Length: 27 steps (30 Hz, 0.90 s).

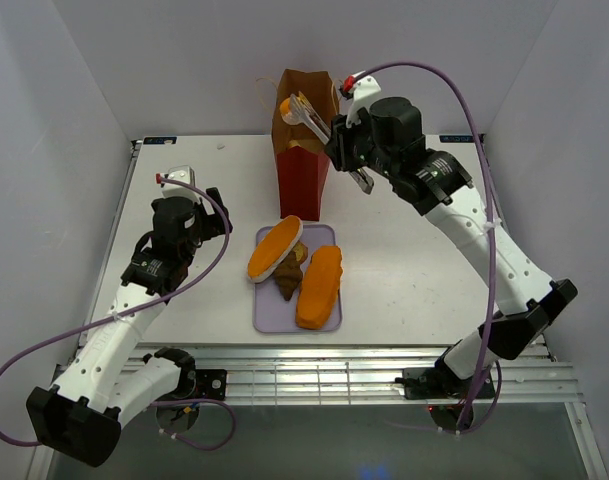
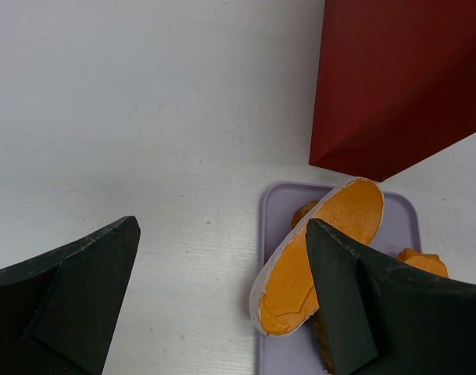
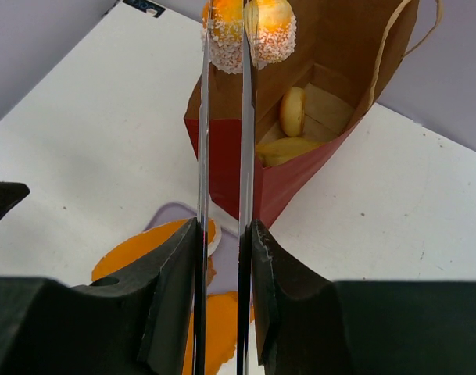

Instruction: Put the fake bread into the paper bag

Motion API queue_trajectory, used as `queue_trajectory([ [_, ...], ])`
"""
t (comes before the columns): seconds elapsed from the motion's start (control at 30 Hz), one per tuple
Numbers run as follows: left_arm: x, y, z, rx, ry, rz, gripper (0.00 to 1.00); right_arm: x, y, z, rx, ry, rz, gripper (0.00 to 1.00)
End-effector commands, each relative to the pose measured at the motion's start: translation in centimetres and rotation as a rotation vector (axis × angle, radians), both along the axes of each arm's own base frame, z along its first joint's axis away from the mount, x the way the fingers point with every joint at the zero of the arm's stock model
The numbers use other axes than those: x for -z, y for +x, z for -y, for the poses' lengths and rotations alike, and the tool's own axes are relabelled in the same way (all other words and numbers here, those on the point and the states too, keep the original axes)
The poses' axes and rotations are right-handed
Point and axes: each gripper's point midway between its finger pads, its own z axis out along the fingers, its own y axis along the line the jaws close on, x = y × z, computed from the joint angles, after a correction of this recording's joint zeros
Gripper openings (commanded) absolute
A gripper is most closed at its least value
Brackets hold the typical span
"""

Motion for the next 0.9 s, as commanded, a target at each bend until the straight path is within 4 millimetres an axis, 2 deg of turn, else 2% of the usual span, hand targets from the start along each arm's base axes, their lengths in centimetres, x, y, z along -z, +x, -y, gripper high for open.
queue_trajectory([
  [0.0,-0.1,0.2,0.6,0.025,-0.009,0.011,0.98,-3.4,1.3,-0.5,-0.027,0.061,0.092,0.33],
  [0.13,-0.2,0.2,0.6,0.023,-0.011,0.014,0.98,-1.7,3.5,-0.1,-0.011,0.062,0.051,0.33],
  [0.43,-0.5,0.0,0.7,0.03,-0.016,0.02,0.98,1.7,4.6,-0.1,-0.009,0.046,-0.015,0.38],
  [0.5,-0.5,0.0,0.7,0.029,-0.018,0.021,0.98,2.0,4.6,-0.1,-0.012,0.048,-0.022,0.41],
  [0.63,-0.4,0.0,0.8,0.034,-0.017,0.02,0.98,2.2,4.4,0.0,-0.01,0.053,-0.036,0.55],
  [0.73,-0.5,0.0,0.7,0.033,-0.017,0.021,0.98,2.3,4.1,0.2,-0.004,0.053,-0.037,0.62],
  [0.87,-0.3,0.0,0.7,0.031,-0.015,0.017,0.98,1.7,3.7,0.6,-0.001,0.059,-0.027,0.62],
])
